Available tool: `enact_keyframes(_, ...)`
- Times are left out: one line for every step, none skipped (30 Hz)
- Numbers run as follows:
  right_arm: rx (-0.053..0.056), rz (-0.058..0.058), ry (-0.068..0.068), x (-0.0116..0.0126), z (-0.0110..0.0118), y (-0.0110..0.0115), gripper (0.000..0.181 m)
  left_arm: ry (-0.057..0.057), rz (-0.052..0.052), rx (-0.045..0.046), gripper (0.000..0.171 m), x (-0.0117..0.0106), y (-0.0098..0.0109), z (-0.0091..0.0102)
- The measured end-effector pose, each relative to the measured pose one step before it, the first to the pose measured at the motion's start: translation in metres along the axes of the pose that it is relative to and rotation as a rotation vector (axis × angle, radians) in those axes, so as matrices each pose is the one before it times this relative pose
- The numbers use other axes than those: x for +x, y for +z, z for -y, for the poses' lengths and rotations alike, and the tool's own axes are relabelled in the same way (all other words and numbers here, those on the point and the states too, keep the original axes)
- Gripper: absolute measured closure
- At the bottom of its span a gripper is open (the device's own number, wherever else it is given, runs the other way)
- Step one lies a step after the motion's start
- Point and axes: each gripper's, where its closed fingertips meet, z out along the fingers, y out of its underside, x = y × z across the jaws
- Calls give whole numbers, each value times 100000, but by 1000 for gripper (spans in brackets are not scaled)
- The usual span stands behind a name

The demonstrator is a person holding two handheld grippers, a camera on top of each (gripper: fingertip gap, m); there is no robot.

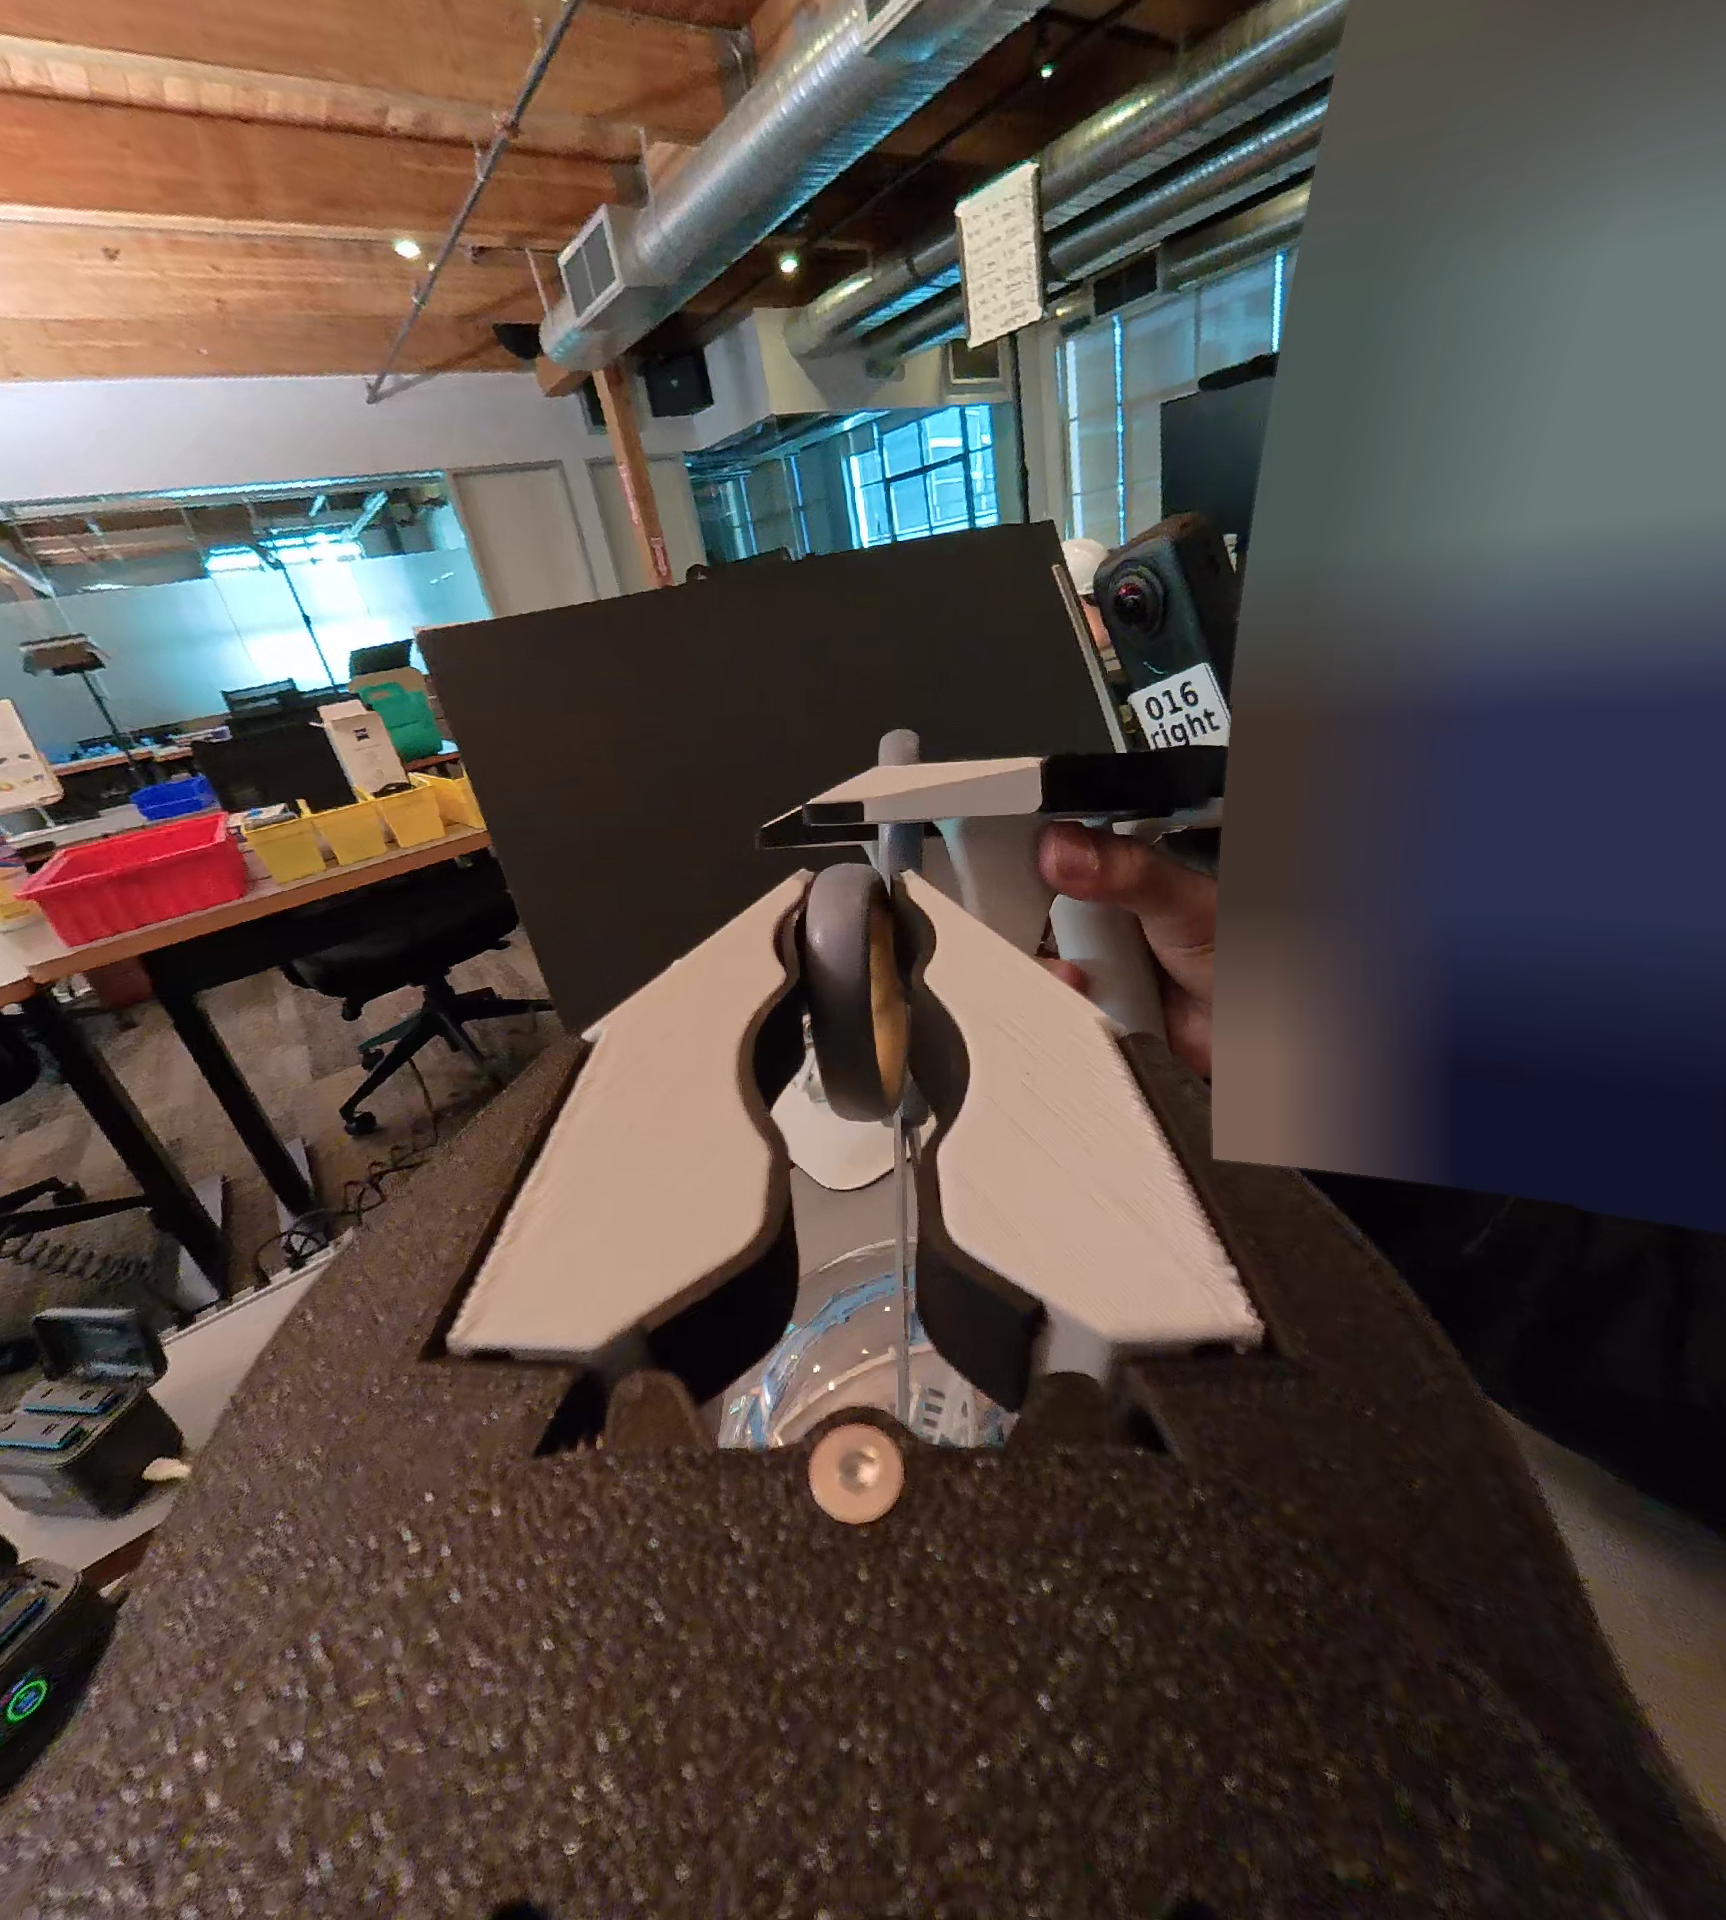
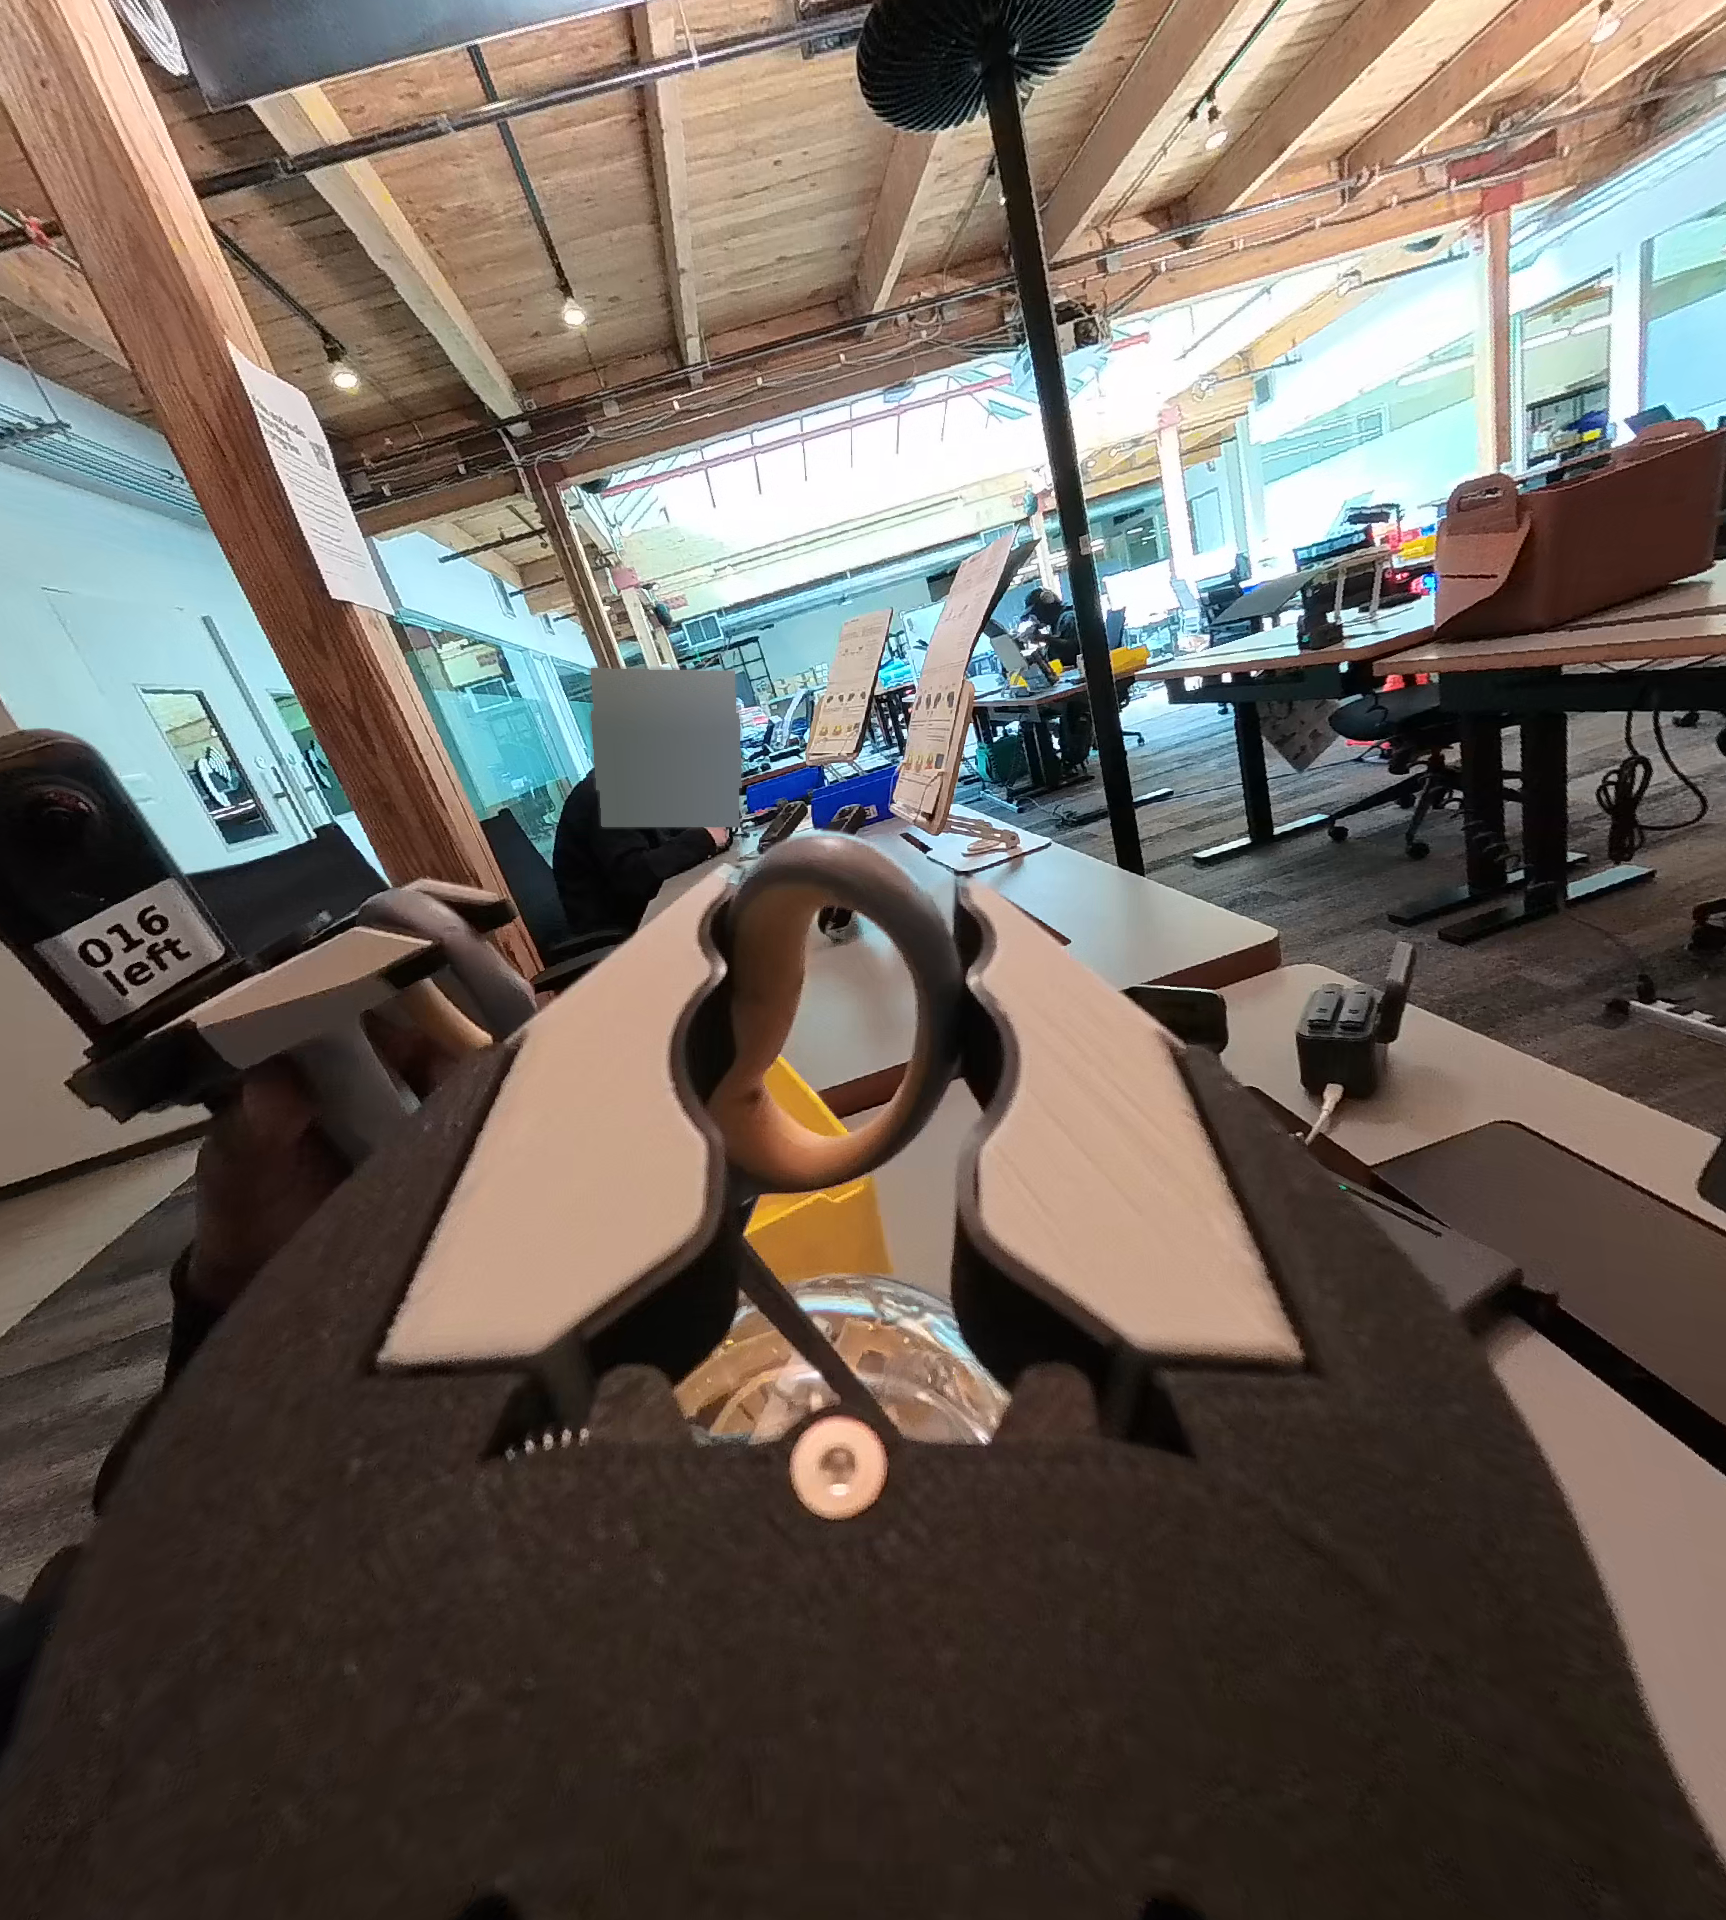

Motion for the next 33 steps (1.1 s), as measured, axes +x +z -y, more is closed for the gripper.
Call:
enact_keyframes(-469,-210,146,60,-20,-83,142,-219,-533,-419,160,19,309,128)
enact_keyframes(-513,-41,477,76,-21,-72,142,-293,-790,-423,160,36,128,-4)
enact_keyframes(-466,-19,448,104,0,-93,142,-183,-541,-533,161,13,136,34)
enact_keyframes(-354,37,631,49,-16,-38,141,-123,-585,-601,161,3,104,-24)
enact_keyframes(-39,327,669,31,3,-8,142,-429,-739,-318,161,47,83,21)
enact_keyframes(-50,-84,104,32,-19,-7,142,-689,-628,-215,162,3,85,9)
enact_keyframes(-207,-420,-60,44,-13,-15,142,-1316,-811,-141,162,17,53,-3)
enact_keyframes(-262,-153,110,40,10,5,142,-1507,-992,81,162,-18,28,-6)
enact_keyframes(-451,-463,523,61,-40,9,142,-1643,-542,171,163,-69,12,3)
enact_keyframes(-337,-926,-18,49,-26,50,142,-1603,-153,217,163,-109,45,12)
enact_keyframes(-254,-869,-12,38,-27,11,142,-1629,1,250,163,-109,40,33)
enact_keyframes(-392,-657,514,40,-22,47,142,-1903,-41,187,163,-83,42,-3)
enact_keyframes(-632,-402,128,68,-45,-9,142,-1196,126,133,163,-105,23,-3)
enact_keyframes(-646,-315,168,42,-41,51,141,-874,203,108,163,-48,19,0)
enact_keyframes(-271,-200,258,31,11,50,141,-554,304,79,163,-46,32,6)
enact_keyframes(-203,-231,211,113,-14,31,141,-790,264,134,163,-67,72,9)
enact_keyframes(-74,-412,-6,64,8,25,141,-713,397,48,163,-80,57,-1)
enact_keyframes(224,-77,346,7,29,7,141,-354,295,8,163,-98,14,-2)
enact_keyframes(44,1,170,28,4,95,142,-488,176,-102,163,-72,18,-8)
enact_keyframes(-41,-303,-151,45,1,66,142,-220,266,-9,163,-70,-25,-9)
enact_keyframes(12,-337,-421,49,23,68,142,-464,111,246,163,-80,-31,20)
enact_keyframes(67,-69,-115,37,8,51,142,-483,-135,326,163,-55,-21,-9)
enact_keyframes(164,-19,226,24,29,50,142,-378,-128,396,163,-101,-59,6)
enact_keyframes(260,-243,-97,16,39,73,142,-267,48,243,163,-50,28,-7)
enact_keyframes(337,-88,64,-19,32,56,142,-132,71,108,163,-81,1,7)
enact_keyframes(305,-72,218,46,-25,19,142,-25,68,12,163,-59,3,-28)
enact_keyframes(157,-77,-35,66,13,-12,143,76,-2,126,163,19,101,15)
enact_keyframes(-49,-106,160,92,-28,-9,142,60,-112,208,163,-41,38,6)
enact_keyframes(241,-287,-80,12,10,-35,143,-171,-129,311,163,-31,22,4)
enact_keyframes(242,-260,-198,24,14,16,143,20,-40,166,163,-31,63,-24)
enact_keyframes(41,23,302,-40,21,10,143,206,-111,211,163,-9,10,0)
enact_keyframes(254,38,-176,42,51,4,143,242,-46,258,163,26,53,-20)
enact_keyframes(353,227,141,-71,34,-7,143,379,134,296,162,44,36,29)
